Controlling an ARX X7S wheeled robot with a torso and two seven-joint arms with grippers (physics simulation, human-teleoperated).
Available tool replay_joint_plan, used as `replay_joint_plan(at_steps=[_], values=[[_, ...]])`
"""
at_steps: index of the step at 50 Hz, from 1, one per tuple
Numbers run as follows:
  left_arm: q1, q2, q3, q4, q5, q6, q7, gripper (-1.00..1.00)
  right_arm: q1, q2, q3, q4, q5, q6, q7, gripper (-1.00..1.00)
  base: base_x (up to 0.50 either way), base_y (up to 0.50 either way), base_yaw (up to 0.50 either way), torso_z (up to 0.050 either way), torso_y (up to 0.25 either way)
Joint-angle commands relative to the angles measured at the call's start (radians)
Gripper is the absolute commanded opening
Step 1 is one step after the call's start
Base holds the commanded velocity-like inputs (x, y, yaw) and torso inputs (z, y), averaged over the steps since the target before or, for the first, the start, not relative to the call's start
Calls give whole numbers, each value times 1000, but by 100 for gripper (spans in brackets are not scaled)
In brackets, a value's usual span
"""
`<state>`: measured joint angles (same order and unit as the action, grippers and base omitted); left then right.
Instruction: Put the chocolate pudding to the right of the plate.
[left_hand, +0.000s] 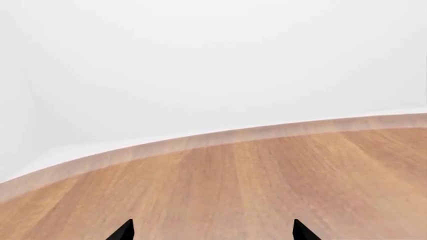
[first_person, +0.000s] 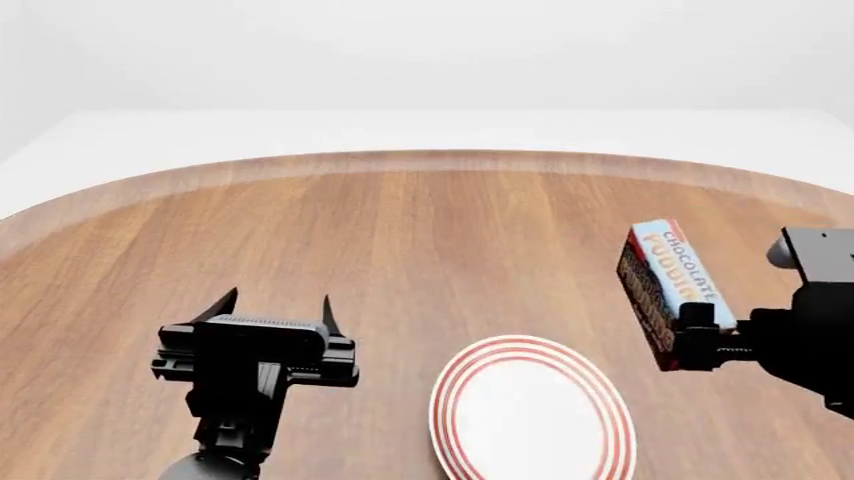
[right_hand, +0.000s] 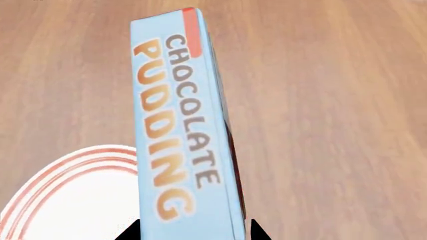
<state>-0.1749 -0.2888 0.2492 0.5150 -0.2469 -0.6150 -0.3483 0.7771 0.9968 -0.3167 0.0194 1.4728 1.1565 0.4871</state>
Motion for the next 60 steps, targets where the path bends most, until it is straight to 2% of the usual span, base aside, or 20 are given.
replay_joint_plan(at_steps=[1, 39, 60], values=[[-2, -4, 3, 4, -4, -2, -4, 100, -60, 62, 30, 78, -33, -45, -56, -100, 0, 0, 0, 0, 0], [-2, -13, 17, 2, -10, 4, -18, 100, -331, 99, 40, 225, -103, -218, -182, -100, 0, 0, 0, 0, 0], [-2, -18, 20, 6, -17, 3, -25, 100, -323, 77, 15, 251, -130, -219, -201, -100, 0, 0, 0, 0, 0]])
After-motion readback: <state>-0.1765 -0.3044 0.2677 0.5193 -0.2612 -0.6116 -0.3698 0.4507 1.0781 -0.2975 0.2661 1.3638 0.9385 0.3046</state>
